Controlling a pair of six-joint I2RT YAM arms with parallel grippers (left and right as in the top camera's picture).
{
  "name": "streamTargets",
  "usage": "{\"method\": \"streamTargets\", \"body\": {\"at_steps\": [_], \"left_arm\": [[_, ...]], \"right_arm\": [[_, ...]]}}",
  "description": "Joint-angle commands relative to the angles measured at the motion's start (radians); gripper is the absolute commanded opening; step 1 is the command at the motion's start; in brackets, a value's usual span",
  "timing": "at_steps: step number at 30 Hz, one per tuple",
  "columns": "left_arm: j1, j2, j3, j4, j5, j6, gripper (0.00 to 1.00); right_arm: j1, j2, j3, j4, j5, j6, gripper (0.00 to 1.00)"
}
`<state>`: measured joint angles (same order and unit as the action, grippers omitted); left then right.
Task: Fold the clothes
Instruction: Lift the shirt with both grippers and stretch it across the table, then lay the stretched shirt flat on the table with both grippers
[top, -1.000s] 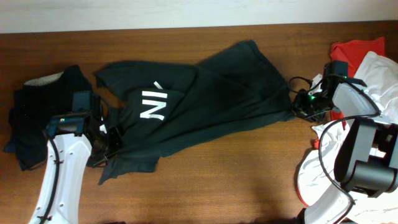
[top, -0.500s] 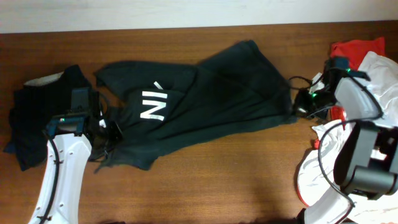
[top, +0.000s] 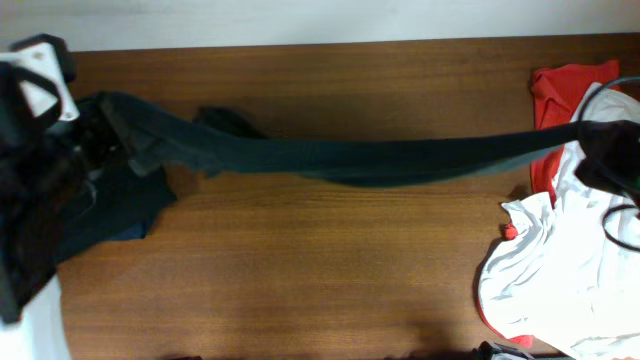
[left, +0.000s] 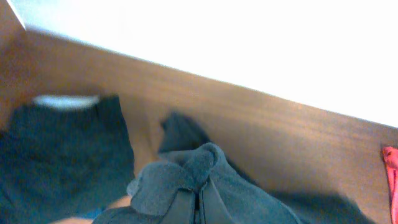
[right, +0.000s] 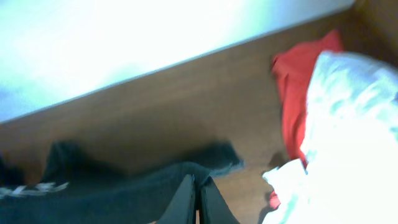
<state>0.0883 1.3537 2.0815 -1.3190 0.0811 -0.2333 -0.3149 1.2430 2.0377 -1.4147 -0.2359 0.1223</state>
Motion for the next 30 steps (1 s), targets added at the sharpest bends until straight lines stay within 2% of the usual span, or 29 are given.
{"method": "streamTargets", "body": {"at_steps": [1, 4, 6, 10, 13, 16, 19, 20, 22, 24, 26, 28, 30], "left_arm": [[0.006, -0.09, 0.117, 0.013, -0.05, 0.052, 0.0], [0.006, -0.133, 0.122, 0.064, -0.074, 0.051, 0.0], [0.006, -0.095, 0.122, 0.062, -0.061, 0.051, 0.0], [0.006, 0.085, 0.122, 0.066, -0.011, 0.052, 0.0], [0.001, 0.308, 0.122, 0.15, 0.012, 0.053, 0.0], [-0.003, 0.492, 0.122, 0.398, 0.019, 0.052, 0.0], [0.0, 0.55, 0.128, 0.742, 0.032, 0.052, 0.0], [0.009, 0.546, 0.168, 0.814, 0.031, 0.048, 0.0], [0.046, 0.545, 0.337, 0.855, 0.031, 0.048, 0.0], [0.096, 0.545, 0.521, 0.79, 0.044, 0.048, 0.0], [0.129, 0.545, 0.639, 0.504, 0.203, 0.048, 0.0], [0.122, 0.553, 0.624, 0.194, 0.268, 0.053, 0.0], [0.076, 0.595, 0.539, -0.088, 0.268, 0.159, 0.0]], "right_arm": [[-0.007, -0.018, 0.158, 0.009, 0.091, -0.012, 0.04], [-0.007, 0.0, 0.221, 0.05, 0.09, -0.01, 0.04], [-0.007, 0.053, 0.221, 0.045, 0.09, -0.01, 0.04], [-0.006, 0.219, 0.221, 0.037, 0.03, -0.01, 0.04], [-0.005, 0.403, 0.22, 0.082, 0.029, -0.01, 0.04], [0.017, 0.581, 0.221, 0.294, -0.087, -0.01, 0.04], [0.025, 0.606, 0.236, 0.567, -0.13, 0.135, 0.04], [0.015, 0.592, 0.276, 0.623, -0.13, 0.161, 0.04], [-0.013, 0.571, 0.42, 0.622, -0.105, 0.164, 0.04], [-0.046, 0.568, 0.541, 0.509, -0.063, 0.163, 0.04], [-0.053, 0.571, 0.559, 0.312, -0.035, 0.109, 0.04], [-0.044, 0.603, 0.554, 0.127, -0.021, 0.068, 0.04], [-0.032, 0.668, 0.526, -0.062, 0.078, 0.039, 0.04]]}}
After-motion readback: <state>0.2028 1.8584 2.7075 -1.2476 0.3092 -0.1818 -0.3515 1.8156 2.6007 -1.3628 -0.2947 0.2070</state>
